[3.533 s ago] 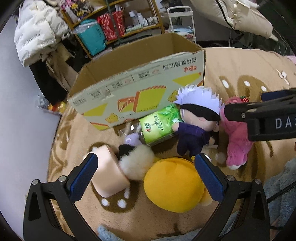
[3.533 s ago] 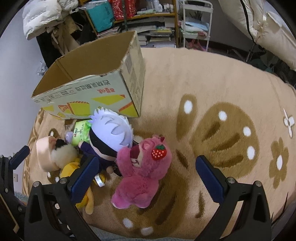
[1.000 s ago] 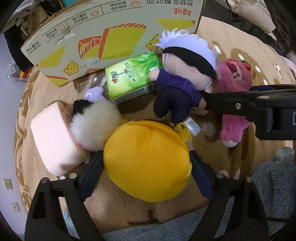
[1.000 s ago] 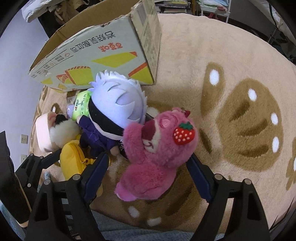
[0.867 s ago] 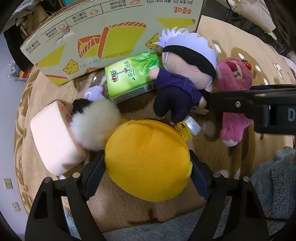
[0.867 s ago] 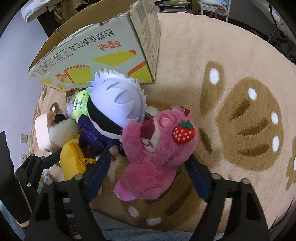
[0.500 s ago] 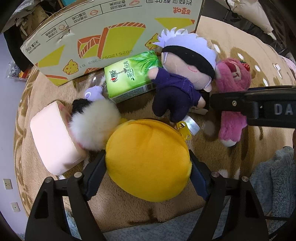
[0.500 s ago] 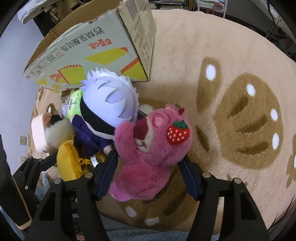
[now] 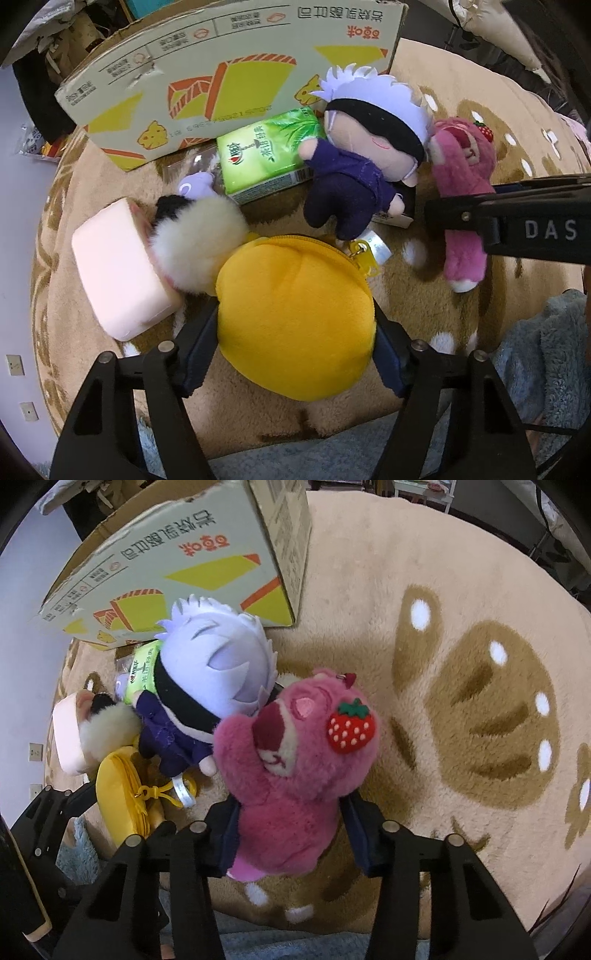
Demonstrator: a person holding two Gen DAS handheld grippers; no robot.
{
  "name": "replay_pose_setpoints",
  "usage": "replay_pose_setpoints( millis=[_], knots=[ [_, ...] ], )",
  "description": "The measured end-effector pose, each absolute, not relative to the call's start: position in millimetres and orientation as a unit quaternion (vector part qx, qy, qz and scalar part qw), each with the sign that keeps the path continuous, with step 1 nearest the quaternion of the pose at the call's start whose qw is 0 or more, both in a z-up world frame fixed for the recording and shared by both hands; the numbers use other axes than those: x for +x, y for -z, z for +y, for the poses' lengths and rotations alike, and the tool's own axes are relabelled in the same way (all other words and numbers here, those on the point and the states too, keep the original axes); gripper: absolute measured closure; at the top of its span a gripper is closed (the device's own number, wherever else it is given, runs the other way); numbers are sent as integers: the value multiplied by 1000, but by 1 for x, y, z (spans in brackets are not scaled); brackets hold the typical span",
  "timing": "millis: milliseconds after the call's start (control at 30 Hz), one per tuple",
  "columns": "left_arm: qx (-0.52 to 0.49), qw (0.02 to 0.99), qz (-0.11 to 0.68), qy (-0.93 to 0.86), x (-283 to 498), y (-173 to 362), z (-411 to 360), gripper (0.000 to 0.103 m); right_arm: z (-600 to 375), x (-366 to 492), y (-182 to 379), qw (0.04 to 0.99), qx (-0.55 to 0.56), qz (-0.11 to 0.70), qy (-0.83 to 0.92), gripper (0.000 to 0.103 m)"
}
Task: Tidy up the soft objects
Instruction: 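Close the left tool on the yellow pouch while the right tool grasps the pink bear, then lift the yellow pouch with the left tool while the right tool carries the pink bear over the box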
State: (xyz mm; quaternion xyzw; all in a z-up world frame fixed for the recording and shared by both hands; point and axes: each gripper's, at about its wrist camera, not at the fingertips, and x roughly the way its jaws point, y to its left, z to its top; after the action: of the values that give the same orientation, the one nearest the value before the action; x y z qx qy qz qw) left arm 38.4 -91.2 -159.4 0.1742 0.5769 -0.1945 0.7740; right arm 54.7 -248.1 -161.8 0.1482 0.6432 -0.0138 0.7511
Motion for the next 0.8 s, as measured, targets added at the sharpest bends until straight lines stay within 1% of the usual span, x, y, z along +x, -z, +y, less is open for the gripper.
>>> replay_pose_setpoints(
  millis=[33, 100, 300, 800],
  knots=[
    [170, 775, 577, 191, 38, 159, -89, 31, -249, 53, 160, 753, 149, 641, 13, 58],
    [168, 777, 576, 188, 39, 157, -86, 31, -250, 51, 157, 756, 149, 637, 17, 59],
    [171, 795, 553, 179, 34, 144, -85, 31, -256, 36, 133, 784, 143, 603, 28, 60],
    [137, 907, 383, 107, 12, 52, -53, 31, -235, 10, 66, 869, 140, 474, 17, 59]
  ],
)
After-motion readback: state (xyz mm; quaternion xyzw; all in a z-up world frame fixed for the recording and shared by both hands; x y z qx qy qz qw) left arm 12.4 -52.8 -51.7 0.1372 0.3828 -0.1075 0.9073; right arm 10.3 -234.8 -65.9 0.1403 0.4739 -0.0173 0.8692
